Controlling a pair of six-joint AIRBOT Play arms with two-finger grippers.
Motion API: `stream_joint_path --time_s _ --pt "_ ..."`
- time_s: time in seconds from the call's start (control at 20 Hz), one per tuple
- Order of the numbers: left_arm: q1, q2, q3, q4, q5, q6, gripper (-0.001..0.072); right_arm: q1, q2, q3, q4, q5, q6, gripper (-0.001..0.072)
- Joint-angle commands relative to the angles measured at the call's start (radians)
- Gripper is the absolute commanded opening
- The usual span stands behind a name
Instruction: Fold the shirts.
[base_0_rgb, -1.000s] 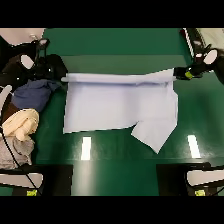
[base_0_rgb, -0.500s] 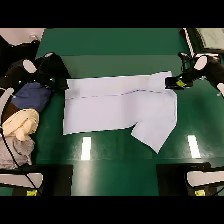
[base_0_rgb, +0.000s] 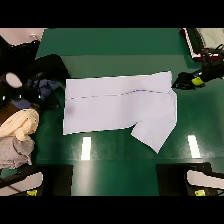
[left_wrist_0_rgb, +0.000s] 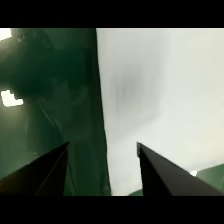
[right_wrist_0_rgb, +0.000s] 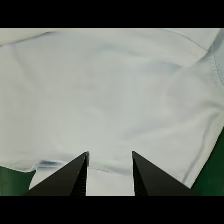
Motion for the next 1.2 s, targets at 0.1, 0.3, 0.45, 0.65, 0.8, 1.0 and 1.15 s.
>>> stream_joint_path --time_s 0.1,0.3,0.45,0.65,0.8,1.0,1.15 --pt "0.008 0.136 -0.314 -0.122 0.025 0.033 0.0492 -0.018 0.077 0.0 0.029 0.045 -0.013 0.0324" --pt "0.008 0.135 -0.362 -0.164 0.066 0.046 0.0491 -0.018 0.101 0.0 0.029 0.056 -0.013 0.0324" --pt "0.008 0.135 -0.362 -0.203 0.071 0.053 0.049 -0.018 0.104 0.0 0.028 0.072 -0.013 0.0324" --pt "0.008 0.135 -0.356 -0.214 0.073 0.054 0.0022 -0.019 0.106 -0.011 0.011 0.121 -0.013 0.0323" --pt "0.008 0.161 -0.306 -0.216 0.052 0.072 0.0022 -0.047 0.181 -0.195 0.011 0.104 -0.013 0.0323" --pt "0.008 0.226 -0.25 -0.217 0.04 0.073 0.0023 -0.146 0.345 -0.597 0.014 0.031 -0.012 0.0323" --pt "0.008 0.237 -0.249 -0.216 0.042 0.072 0.0022 -0.189 0.447 -0.85 0.016 -0.066 -0.011 0.0322"
